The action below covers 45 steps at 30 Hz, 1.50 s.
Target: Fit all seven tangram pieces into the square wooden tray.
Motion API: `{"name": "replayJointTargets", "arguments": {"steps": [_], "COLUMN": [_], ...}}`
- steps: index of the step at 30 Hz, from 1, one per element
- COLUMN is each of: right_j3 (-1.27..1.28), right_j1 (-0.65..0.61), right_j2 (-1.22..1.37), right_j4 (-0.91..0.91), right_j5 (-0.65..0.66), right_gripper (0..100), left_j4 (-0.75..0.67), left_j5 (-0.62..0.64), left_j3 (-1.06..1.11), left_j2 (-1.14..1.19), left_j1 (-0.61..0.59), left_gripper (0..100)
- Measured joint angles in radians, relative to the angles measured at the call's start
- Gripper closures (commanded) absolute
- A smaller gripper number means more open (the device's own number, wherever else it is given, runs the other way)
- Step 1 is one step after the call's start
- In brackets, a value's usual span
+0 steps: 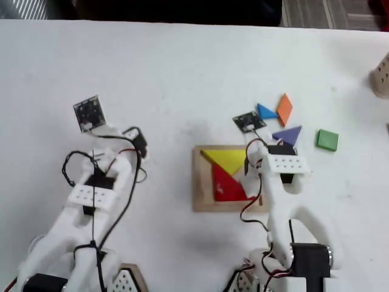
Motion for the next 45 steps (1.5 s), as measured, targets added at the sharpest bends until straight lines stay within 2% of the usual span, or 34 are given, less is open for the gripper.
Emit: {"name": "replayJointTargets", "arguments": {"steps": [4, 9, 13, 21, 29, 35, 45], "right_j3": [0.0, 0.0, 0.04, 0.08, -0.046, -0.133, -0.169], "right_j1": [0.011, 0.002, -0.009, -0.009, -0.006, -0.006, -0.008], "right_j2": [0.0, -0.023, -0.068, 0.0, 0.123, 0.137, 0.137], "right_j4": [0.005, 0.14, 0.16, 0.002, -0.003, -0.005, -0.012], "right_j5": [0.0, 0.003, 0.003, 0.003, 0.003, -0.074, -0.08], "right_gripper": [97.7, 97.8, 97.7, 97.6, 97.7, 97.5, 97.4], "left_j4": [0.0, 0.0, 0.0, 0.0, 0.0, 0.0, 0.0], "left_j5": [0.0, 0.0, 0.0, 0.0, 0.0, 0.0, 0.0], "left_j3": [0.0, 0.0, 0.0, 0.0, 0.0, 0.0, 0.0], "left_j2": [0.0, 0.0, 0.0, 0.0, 0.0, 0.0, 0.0], "left_j1": [0.0, 0.0, 0.0, 0.0, 0.0, 0.0, 0.0], "left_gripper": [98, 98, 98, 98, 98, 98, 98]}}
